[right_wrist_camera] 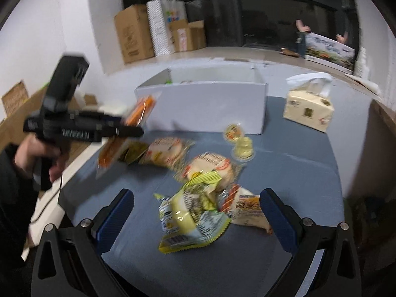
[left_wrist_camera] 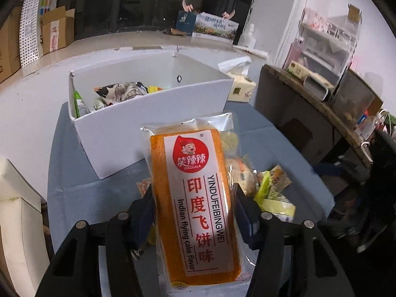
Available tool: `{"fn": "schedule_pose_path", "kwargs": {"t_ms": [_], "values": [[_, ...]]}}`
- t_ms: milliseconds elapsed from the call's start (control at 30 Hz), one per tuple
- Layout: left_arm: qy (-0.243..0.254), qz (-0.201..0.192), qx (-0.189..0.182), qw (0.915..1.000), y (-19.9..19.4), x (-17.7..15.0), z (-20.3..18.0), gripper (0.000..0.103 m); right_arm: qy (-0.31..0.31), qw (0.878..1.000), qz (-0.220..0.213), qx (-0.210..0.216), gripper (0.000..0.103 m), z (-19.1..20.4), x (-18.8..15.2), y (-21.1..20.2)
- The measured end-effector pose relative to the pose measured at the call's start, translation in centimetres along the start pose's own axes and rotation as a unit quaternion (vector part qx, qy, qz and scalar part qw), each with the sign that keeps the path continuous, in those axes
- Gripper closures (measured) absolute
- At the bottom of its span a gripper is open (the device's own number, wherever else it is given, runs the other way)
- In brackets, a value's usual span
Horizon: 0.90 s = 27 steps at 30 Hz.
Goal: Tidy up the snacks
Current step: 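Grasp orange cake pack with left tool while right tool grasps yellow bag, drop both in box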
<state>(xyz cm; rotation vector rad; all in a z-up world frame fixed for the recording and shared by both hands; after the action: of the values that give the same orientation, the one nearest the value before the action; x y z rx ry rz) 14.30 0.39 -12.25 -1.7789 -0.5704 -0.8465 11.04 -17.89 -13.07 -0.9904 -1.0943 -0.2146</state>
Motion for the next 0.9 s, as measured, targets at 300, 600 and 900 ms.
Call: {"fn": "schedule_pose_path", "kwargs": {"t_ms": [300, 600, 900], "values": [[-0.015, -0.039, -0.002, 0.9991, -5.3, -1.4, -0.5, 0.041, -0.070, 0.991, 0.114, 0.011, 0.012, 1.6, -3.1, 6.7], [-0.039, -0.071, -0.002, 0.9967, -6.9, -1.4, -0.3, 0.041, -0.035, 0.998, 0.057, 0.009, 0.044, 0.9, -0.5, 3.7], [-0.061, -0.136, -0.011, 0.9887, -4.9, 9.4, 0.9, 0.041, 0.105, 0.991, -0.072, 0.042, 0.044, -5.2, 11.9, 1.9]]}}
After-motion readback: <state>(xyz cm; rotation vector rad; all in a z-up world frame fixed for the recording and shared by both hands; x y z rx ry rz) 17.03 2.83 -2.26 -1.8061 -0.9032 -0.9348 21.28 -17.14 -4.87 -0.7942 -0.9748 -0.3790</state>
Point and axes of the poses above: each gripper's, at about its wrist camera, not at the fingertips, and y roughly the way its jaws point, z to its left, x to its top, the point moved 5 cm from there along y, roughly the way its jaws point, and after that the axes turned 9 degrees about -z, right-handed, at the moved point
